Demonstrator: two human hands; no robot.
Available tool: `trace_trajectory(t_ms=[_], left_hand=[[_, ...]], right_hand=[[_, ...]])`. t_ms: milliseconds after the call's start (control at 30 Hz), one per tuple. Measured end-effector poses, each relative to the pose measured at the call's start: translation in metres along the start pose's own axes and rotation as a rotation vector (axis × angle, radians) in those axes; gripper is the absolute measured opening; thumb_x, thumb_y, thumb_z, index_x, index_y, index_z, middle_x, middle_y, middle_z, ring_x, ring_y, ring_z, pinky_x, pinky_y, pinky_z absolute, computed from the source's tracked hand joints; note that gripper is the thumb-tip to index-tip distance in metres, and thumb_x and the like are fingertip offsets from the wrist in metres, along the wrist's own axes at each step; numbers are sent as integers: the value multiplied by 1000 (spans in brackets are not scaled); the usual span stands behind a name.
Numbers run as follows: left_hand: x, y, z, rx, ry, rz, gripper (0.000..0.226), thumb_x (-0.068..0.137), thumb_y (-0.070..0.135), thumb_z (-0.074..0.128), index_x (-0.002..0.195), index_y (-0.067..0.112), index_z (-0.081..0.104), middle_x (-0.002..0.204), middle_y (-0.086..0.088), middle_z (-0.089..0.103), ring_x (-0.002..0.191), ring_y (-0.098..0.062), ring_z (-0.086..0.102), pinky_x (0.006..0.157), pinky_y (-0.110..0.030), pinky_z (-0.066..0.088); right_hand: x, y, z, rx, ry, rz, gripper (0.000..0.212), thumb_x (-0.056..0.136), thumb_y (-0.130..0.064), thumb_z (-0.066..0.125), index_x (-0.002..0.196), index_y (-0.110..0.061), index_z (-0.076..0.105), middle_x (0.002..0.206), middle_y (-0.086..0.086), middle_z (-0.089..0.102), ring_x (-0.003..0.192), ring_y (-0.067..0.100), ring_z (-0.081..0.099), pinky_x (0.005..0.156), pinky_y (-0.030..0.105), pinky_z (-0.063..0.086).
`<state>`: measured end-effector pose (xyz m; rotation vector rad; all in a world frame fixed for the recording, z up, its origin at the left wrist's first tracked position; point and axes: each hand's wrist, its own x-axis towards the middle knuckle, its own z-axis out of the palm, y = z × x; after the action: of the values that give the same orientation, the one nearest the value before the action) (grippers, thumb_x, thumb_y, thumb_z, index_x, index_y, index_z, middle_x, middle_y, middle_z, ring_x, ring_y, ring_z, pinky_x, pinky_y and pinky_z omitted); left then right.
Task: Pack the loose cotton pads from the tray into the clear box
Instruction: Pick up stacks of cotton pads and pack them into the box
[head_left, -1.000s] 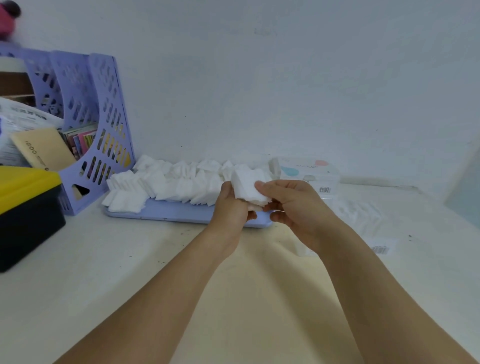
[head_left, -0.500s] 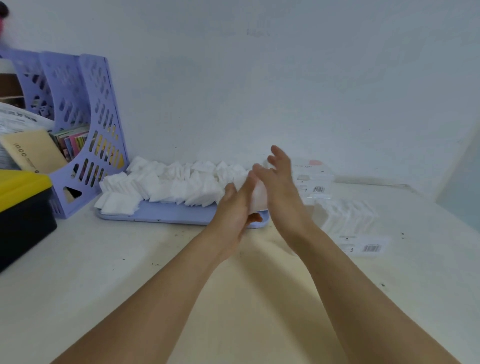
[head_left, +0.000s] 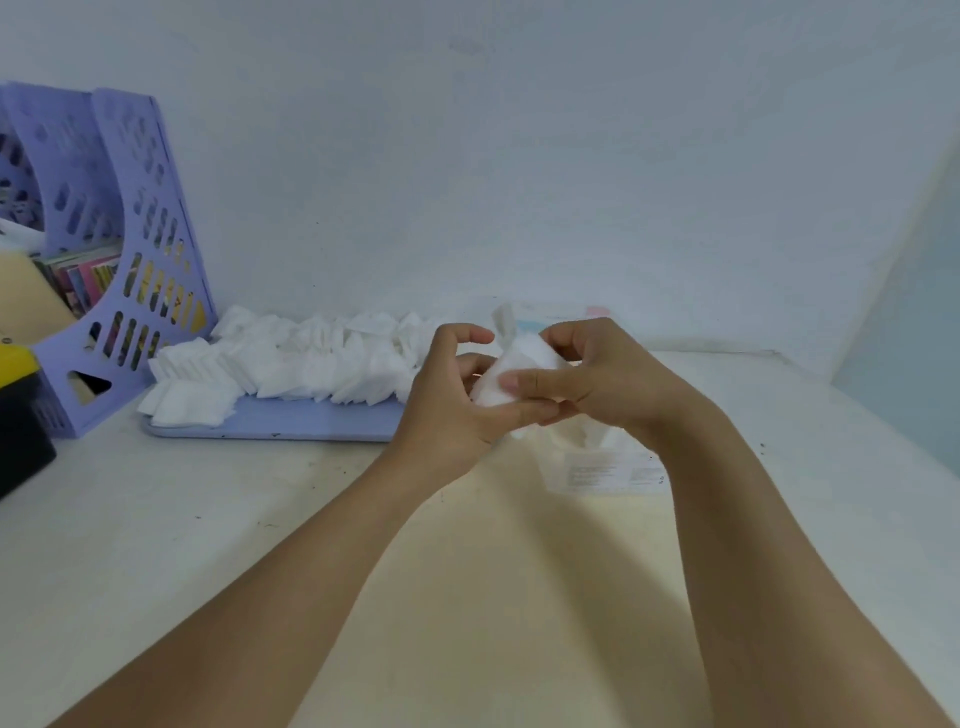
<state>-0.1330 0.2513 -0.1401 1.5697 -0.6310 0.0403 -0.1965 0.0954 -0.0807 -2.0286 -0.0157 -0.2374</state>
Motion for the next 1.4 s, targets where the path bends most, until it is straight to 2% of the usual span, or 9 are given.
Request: trace_trajectory(t_ms=[167, 267, 333, 500, 600, 833, 1100, 1267, 1400], left_hand=[[-9, -16, 5, 504, -227, 191, 75, 68, 57, 85, 130, 41, 47, 123, 27, 49, 111, -3, 51, 90, -23, 47], [-9, -24, 6, 533, -321, 223, 52, 74, 55, 82, 116, 37, 56, 107, 36, 49, 96, -3, 53, 81, -22, 44], [-6, -28, 5, 599, -336, 305, 46, 78, 58, 75, 114, 36, 57, 115, 34, 46, 104, -7, 52, 87, -27, 46], [-4, -31, 6, 610, -373, 354, 33, 86, 55, 70, 108, 35, 55, 121, 20, 46, 103, -13, 52, 85, -39, 50], [-2, -32, 4, 603, -378, 377, 31, 87, 52, 70, 105, 32, 55, 117, 18, 48, 101, -15, 53, 81, -39, 51], [-2, -32, 3, 546, -386, 369, 29, 87, 45, 73, 101, 27, 55, 113, 14, 50, 101, -14, 53, 81, -34, 51], [-2, -34, 3, 512, -373, 347, 33, 85, 45, 76, 105, 25, 58, 116, 14, 51, 101, -16, 55, 81, -39, 52], [-2, -35, 2, 498, -375, 318, 32, 84, 44, 77, 106, 31, 57, 118, 18, 48, 105, -10, 54, 84, -29, 53], [-1, -35, 3, 495, -373, 305, 32, 84, 43, 77, 104, 30, 57, 116, 18, 46, 104, -11, 54, 79, -26, 51]], right_hand=[[8, 22, -25, -75, 420, 199, 55, 74, -41, 87, 85, 10, 68, 83, 20, 73, 66, 25, 68, 55, 28, 48], [12, 29, -19, -303, 402, 279, 44, 71, -43, 88, 80, -7, 64, 75, 6, 68, 70, 22, 66, 64, 33, 51], [16, 31, -13, -437, 381, 323, 44, 71, -46, 87, 76, -15, 55, 76, 1, 61, 72, 22, 62, 57, 31, 44], [17, 34, -13, -515, 258, 406, 37, 75, -25, 87, 93, -11, 58, 83, 2, 62, 76, 26, 72, 75, 44, 63], [22, 37, -9, -593, 292, 405, 41, 68, -28, 89, 89, -12, 58, 83, 4, 68, 72, 24, 71, 70, 39, 63], [28, 42, 2, -768, 441, 351, 47, 65, -31, 87, 75, -17, 43, 79, -1, 54, 66, 19, 53, 49, 25, 30], [25, 21, 5, -643, 277, 18, 21, 71, -12, 82, 69, -30, 72, 72, -12, 69, 74, 11, 69, 63, 28, 55], [28, 25, 1, -718, 85, 103, 24, 72, -5, 82, 79, -28, 80, 79, -9, 74, 78, 12, 72, 72, 30, 59], [34, 41, 12, -1016, 211, 148, 16, 80, -12, 75, 93, -22, 75, 97, -1, 67, 80, 21, 67, 68, 30, 54]])
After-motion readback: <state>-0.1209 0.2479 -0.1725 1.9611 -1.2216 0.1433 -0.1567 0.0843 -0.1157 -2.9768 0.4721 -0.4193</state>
